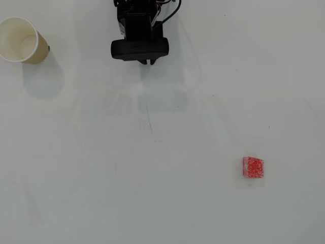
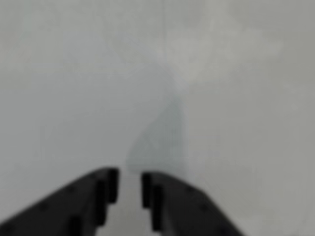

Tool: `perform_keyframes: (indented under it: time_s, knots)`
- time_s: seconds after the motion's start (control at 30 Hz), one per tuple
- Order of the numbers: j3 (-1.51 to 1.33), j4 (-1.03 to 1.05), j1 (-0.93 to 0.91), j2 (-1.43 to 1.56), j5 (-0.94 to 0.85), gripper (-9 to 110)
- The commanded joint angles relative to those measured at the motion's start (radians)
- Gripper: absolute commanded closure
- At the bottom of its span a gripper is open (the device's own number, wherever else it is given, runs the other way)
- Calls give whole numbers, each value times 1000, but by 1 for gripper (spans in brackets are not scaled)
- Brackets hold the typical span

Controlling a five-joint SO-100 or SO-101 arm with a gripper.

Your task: Pick up the cube and drop it in the cup.

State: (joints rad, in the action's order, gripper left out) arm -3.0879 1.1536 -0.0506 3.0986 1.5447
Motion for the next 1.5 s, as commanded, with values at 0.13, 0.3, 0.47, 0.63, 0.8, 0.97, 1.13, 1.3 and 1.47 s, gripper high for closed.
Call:
perform_keyframes:
  time_s: [0.13,0.3,0.47,0.63,0.8,0.97,1.13,1.3,1.47]
  knots:
    - [-34,-34,87,37,0,98]
    - [-34,-267,71,38,2,97]
    - [-34,-511,40,40,-5,97]
    - [-34,-644,26,40,-5,97]
    - [-34,-701,23,40,-5,97]
    - [-34,-756,43,41,-6,98]
    - [-35,-756,91,41,-6,98]
    - [-35,-755,158,41,-6,98]
    - [-35,-747,229,41,-6,98]
